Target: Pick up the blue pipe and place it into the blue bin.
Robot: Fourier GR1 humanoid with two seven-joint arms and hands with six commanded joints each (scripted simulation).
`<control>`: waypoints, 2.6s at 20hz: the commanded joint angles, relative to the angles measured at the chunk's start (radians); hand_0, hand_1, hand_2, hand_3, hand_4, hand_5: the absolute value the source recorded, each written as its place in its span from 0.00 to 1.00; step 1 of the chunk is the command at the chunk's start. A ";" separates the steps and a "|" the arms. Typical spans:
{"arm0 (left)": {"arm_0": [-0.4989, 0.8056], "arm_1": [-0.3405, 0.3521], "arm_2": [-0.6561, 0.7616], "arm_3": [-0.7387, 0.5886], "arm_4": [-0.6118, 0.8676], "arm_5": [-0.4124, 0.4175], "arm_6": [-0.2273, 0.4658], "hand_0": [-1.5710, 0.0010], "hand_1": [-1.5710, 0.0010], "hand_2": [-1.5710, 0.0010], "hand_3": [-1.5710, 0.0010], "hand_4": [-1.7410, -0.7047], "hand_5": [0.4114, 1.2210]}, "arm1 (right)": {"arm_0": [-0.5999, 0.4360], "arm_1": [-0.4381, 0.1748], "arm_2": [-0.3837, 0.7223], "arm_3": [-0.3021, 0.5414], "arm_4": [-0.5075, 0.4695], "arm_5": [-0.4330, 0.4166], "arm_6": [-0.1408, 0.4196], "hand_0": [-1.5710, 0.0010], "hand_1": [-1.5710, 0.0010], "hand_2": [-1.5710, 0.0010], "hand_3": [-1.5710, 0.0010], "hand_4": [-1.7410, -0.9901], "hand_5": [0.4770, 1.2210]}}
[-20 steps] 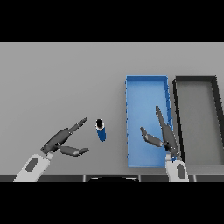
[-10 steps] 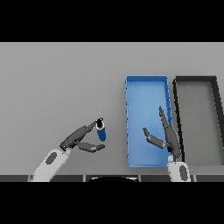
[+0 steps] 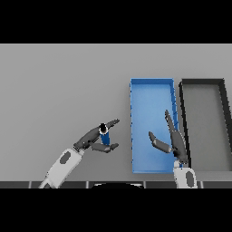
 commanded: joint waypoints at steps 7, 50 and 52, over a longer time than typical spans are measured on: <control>0.018 -0.043 -0.020 0.000 0.001 0.006 -0.016 0.35 0.29 0.27 0.30 0.17 0.77 | 0.011 0.003 0.001 0.001 -0.013 0.011 -0.012 1.00 1.00 1.00 1.00 0.73 0.17; -0.047 -0.065 -0.069 -0.253 -0.005 0.064 0.081 0.00 0.00 0.00 0.05 0.00 1.00 | -0.338 -0.230 0.173 -0.306 -0.441 0.373 0.335 1.00 1.00 1.00 1.00 0.60 0.06; -0.050 -0.064 -0.068 -0.249 0.001 0.052 0.076 0.00 0.00 0.00 0.05 0.00 1.00 | -0.380 -0.211 0.208 -0.305 -0.455 0.384 0.363 1.00 1.00 1.00 1.00 0.65 0.07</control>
